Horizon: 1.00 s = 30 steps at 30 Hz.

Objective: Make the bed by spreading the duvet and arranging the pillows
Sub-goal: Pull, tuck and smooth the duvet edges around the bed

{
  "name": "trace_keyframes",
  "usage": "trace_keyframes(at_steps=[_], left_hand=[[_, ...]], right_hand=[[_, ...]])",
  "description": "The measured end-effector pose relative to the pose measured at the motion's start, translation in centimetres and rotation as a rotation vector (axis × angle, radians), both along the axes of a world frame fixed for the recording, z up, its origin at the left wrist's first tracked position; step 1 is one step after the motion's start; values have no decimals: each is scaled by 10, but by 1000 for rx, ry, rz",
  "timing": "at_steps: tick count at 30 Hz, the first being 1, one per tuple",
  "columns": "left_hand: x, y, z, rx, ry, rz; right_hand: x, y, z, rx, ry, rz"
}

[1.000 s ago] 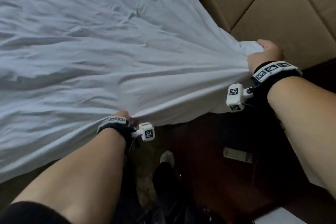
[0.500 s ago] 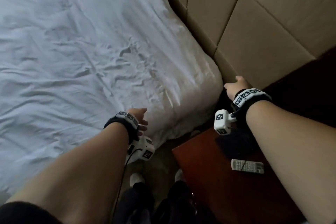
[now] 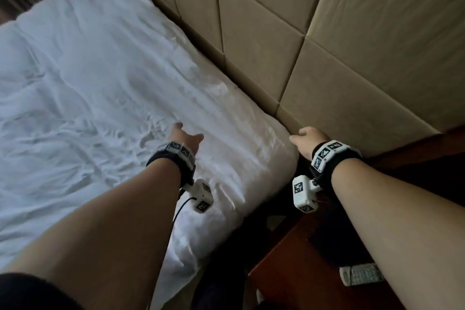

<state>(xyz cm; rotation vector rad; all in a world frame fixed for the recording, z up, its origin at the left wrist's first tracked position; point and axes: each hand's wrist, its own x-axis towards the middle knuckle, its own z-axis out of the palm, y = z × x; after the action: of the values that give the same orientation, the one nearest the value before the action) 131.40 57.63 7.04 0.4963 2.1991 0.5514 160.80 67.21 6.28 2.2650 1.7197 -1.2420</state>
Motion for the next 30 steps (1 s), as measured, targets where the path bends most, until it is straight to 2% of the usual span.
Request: trace_keyframes(at_steps=[6, 12, 15, 20, 23, 26, 28, 30], left_hand=[[-60, 123, -31, -12, 280, -320], [-133, 236, -41, 43, 580, -760], [-141, 275, -55, -120, 619, -972], [-137, 284, -88, -390, 588, -1276], [-132, 280, -91, -371, 699, -1243], [-116, 298, -71, -66, 688, -1012], [-104, 306, -64, 139, 665, -858], [-93, 302, -73, 260, 498, -806]], right_hand=[[-80, 55, -37, -41, 6, 40], [-139, 103, -69, -63, -8, 81], [-159, 119, -84, -51, 62, 38], [-166, 112, -111, -206, 16, 160], [-159, 106, -114, -203, -20, 190], [-140, 115, -101, -4, -31, 99], [-126, 121, -98, 165, -34, -63], [-119, 120, -104, 200, -43, -271]])
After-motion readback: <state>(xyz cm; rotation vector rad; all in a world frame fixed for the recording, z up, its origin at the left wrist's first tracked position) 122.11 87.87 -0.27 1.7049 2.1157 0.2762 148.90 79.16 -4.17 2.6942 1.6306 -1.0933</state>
